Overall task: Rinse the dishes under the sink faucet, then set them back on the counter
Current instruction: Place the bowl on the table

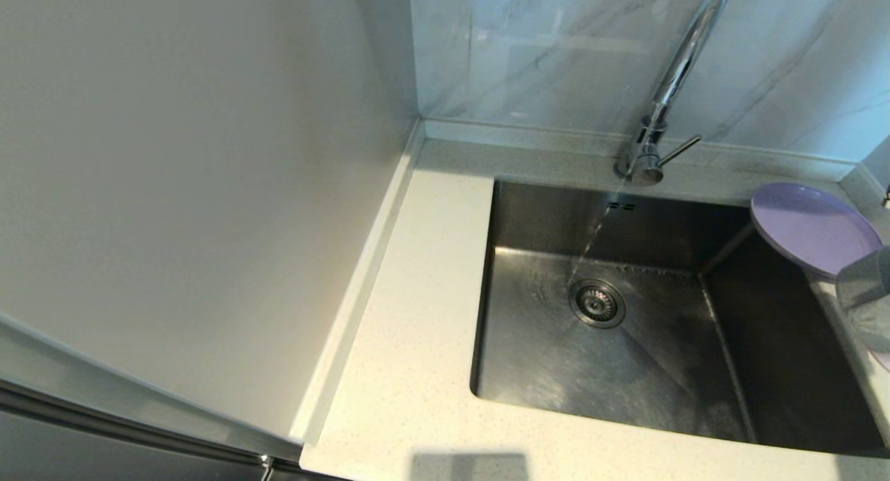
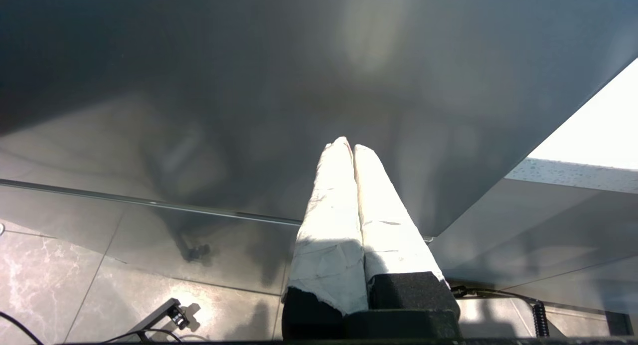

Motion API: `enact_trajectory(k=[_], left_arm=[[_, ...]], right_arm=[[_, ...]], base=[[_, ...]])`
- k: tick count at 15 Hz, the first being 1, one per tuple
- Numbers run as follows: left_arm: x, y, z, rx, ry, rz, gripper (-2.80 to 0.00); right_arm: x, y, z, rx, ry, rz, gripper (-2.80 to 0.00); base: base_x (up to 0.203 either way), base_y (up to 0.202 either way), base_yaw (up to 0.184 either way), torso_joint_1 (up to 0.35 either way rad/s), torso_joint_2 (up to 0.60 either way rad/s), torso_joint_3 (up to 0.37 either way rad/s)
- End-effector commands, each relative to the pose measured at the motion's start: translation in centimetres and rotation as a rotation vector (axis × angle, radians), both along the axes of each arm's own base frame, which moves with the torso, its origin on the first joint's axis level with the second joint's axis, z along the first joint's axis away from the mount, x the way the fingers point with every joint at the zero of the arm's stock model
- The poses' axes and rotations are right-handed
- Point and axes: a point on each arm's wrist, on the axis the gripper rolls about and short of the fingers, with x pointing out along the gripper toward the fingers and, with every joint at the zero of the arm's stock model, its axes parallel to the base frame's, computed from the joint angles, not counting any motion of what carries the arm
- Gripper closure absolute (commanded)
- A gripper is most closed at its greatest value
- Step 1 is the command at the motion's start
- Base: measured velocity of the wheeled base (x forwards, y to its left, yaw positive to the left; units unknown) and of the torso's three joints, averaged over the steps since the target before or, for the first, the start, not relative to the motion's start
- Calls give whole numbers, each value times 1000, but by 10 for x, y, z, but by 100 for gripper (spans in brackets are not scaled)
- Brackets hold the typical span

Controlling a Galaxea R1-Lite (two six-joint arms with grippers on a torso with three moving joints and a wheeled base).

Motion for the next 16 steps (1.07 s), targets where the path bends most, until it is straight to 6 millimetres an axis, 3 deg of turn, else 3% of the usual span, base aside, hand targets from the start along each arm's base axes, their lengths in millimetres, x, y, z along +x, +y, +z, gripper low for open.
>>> enact_trajectory(k=[1,3,5,8,10,13,16], left_arm=[[0,0,0,-1,0,0,0],[0,0,0,-1,0,0,0],[0,0,0,-1,0,0,0],[0,0,0,-1,0,0,0],[0,0,0,-1,0,0,0],[0,0,0,-1,0,0,0],[0,0,0,-1,0,-2,0]], right_arm=[[-1,3,1,69,-16,47,0],[-2,9,10,316,-65,113,0],[-2,17,28,681,-80,147,0],[3,21,57,1197,74,185,0],[9,17,65,1433,218,272,0],[6,7,49,1583,382,93,0],[2,0,13,1689,524,-99,0]], base=[[0,0,0,0,0,0],[0,0,0,0,0,0],[0,0,0,0,0,0],[0,0,0,0,0,0],[0,0,0,0,0,0],[0,0,0,0,0,0],[0,0,0,0,0,0]])
